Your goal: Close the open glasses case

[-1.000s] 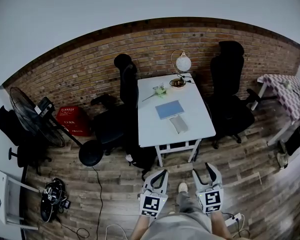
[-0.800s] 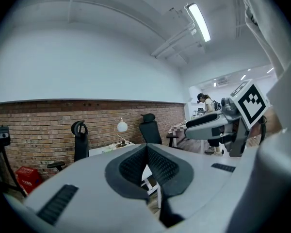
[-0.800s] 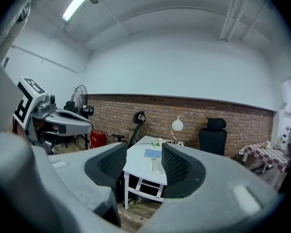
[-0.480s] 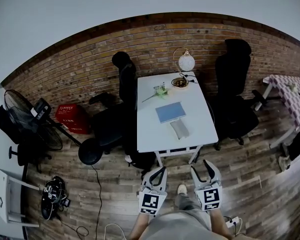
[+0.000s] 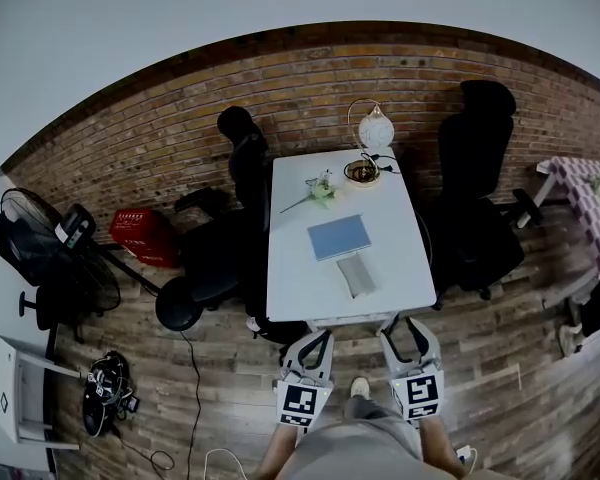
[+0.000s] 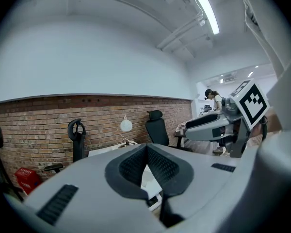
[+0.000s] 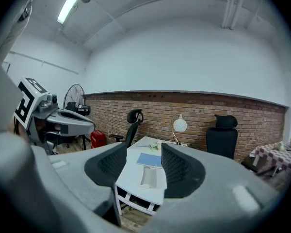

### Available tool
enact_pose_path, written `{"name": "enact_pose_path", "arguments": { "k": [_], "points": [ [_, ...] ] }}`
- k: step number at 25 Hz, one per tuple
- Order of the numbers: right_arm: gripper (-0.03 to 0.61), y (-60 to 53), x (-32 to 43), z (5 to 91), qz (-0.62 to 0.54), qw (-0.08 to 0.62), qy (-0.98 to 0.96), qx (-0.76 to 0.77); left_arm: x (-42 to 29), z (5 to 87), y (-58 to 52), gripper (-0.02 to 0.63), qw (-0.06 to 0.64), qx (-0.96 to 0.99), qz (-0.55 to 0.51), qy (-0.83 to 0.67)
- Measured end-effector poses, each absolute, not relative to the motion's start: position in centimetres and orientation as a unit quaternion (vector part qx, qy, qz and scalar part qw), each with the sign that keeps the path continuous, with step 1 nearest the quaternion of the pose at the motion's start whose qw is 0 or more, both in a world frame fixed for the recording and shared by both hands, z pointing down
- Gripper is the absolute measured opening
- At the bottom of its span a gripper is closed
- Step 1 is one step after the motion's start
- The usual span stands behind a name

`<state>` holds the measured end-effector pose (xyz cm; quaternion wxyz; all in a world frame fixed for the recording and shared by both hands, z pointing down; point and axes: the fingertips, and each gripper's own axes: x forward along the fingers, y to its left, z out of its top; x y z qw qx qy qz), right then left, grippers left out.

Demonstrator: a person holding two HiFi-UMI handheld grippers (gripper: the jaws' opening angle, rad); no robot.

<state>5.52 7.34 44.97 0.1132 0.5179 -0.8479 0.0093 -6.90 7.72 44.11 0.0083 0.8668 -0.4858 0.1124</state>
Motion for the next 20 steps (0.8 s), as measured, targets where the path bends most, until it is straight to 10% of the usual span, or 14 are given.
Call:
{"name": "enact_pose_path", "arguments": {
  "k": [20],
  "points": [
    [0.218,-3.2,9.2,45.4,0.02,0.098,-0.872,0.479,-2.7,44.4,-1.2,0.003,0.011,0.845,0.142,-0.516]
  ]
}}
